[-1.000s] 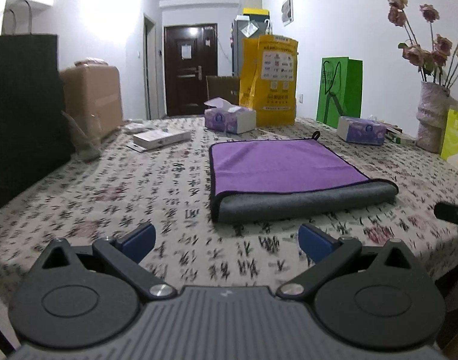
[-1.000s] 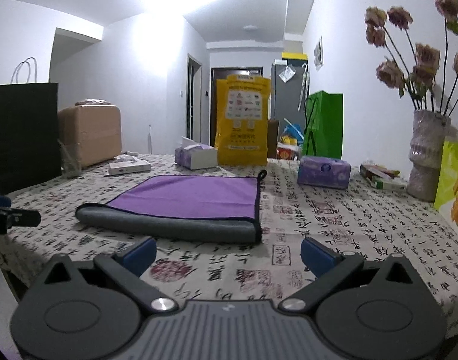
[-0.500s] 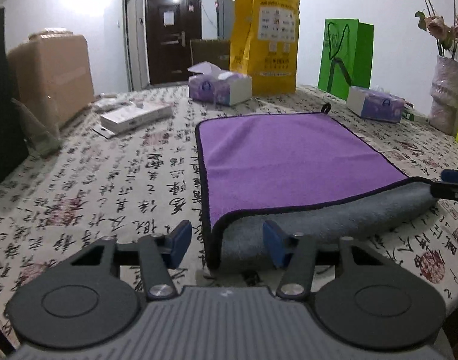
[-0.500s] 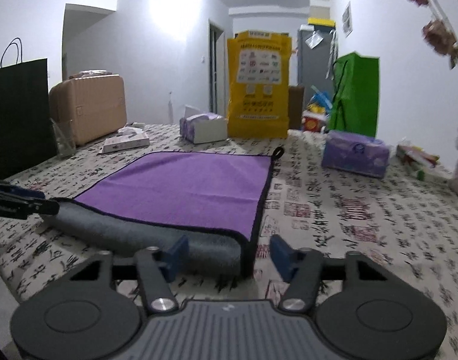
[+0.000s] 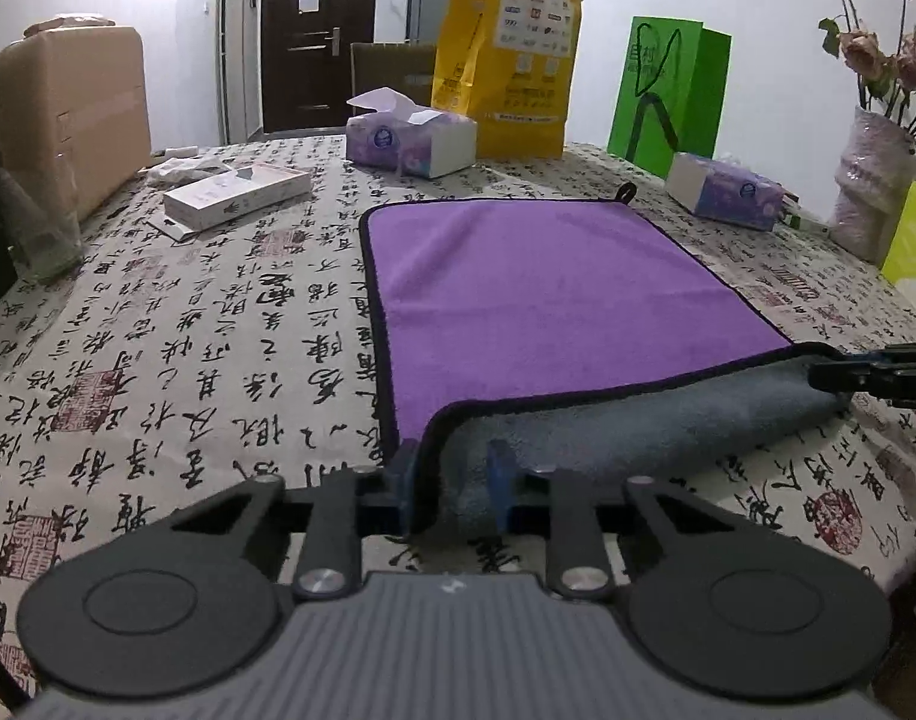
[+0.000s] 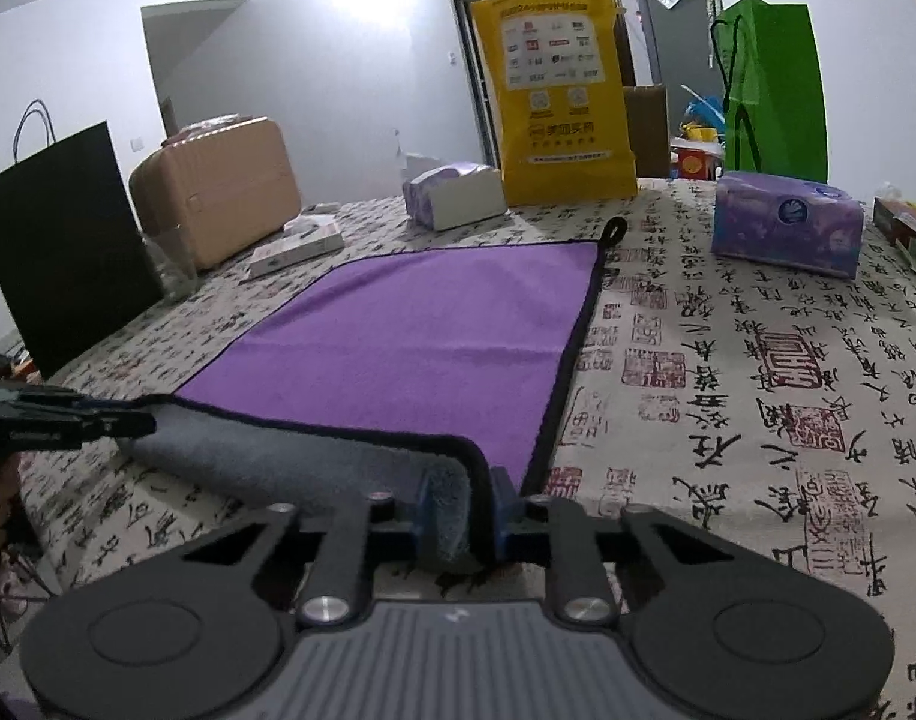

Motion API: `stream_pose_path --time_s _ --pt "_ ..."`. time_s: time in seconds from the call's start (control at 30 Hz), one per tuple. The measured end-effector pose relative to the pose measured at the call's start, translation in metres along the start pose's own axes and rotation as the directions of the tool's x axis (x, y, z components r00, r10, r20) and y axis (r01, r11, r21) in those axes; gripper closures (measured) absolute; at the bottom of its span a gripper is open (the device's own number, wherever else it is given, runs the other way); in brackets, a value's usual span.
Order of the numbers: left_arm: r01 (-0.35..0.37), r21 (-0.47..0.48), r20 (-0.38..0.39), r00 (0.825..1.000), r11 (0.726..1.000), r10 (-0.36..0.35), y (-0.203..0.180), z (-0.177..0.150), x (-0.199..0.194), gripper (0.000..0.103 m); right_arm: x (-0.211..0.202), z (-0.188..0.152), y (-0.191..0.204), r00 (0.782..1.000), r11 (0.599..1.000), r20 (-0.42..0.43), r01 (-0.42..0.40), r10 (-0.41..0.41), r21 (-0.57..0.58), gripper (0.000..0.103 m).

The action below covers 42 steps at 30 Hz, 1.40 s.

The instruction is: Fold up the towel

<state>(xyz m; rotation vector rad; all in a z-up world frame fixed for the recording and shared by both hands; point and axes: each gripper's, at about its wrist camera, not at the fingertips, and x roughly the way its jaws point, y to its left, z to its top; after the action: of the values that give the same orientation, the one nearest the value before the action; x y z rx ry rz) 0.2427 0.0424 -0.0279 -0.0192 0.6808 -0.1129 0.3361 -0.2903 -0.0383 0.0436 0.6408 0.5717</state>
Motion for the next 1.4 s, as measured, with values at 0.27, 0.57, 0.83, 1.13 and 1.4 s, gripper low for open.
stream_pose_path --time_s 0.27,0.57,0.83,1.13,1.4 --pt "-0.025 0.034 0.029 0.999 0.999 0.024 -0.006 0.007 -0.006 0.098 -0.006 0.004 0.006 0.999 0.999 0.012 0.042 -0.041 -0.035 0.098" --pt "-0.052 0.053 0.063 0.997 0.997 0.048 0.000 0.036 0.003 0.098 0.007 0.030 0.007 0.997 0.994 0.040 0.074 -0.071 -0.086 0.098" --pt "-0.065 0.077 0.090 0.994 0.995 0.058 0.004 0.066 0.022 0.098 0.024 0.056 0.003 0.993 0.988 0.067 0.109 -0.102 -0.113 0.098" --pt "-0.060 0.078 0.099 0.994 0.995 0.052 0.014 0.097 0.051 0.098 0.055 0.086 -0.010 0.990 0.984 0.069 0.133 -0.125 -0.115 0.098" --pt "-0.042 0.071 0.066 0.997 0.997 0.037 0.030 0.127 0.088 0.098 0.092 0.112 -0.027 0.990 0.985 0.057 0.135 -0.130 -0.103 0.098"
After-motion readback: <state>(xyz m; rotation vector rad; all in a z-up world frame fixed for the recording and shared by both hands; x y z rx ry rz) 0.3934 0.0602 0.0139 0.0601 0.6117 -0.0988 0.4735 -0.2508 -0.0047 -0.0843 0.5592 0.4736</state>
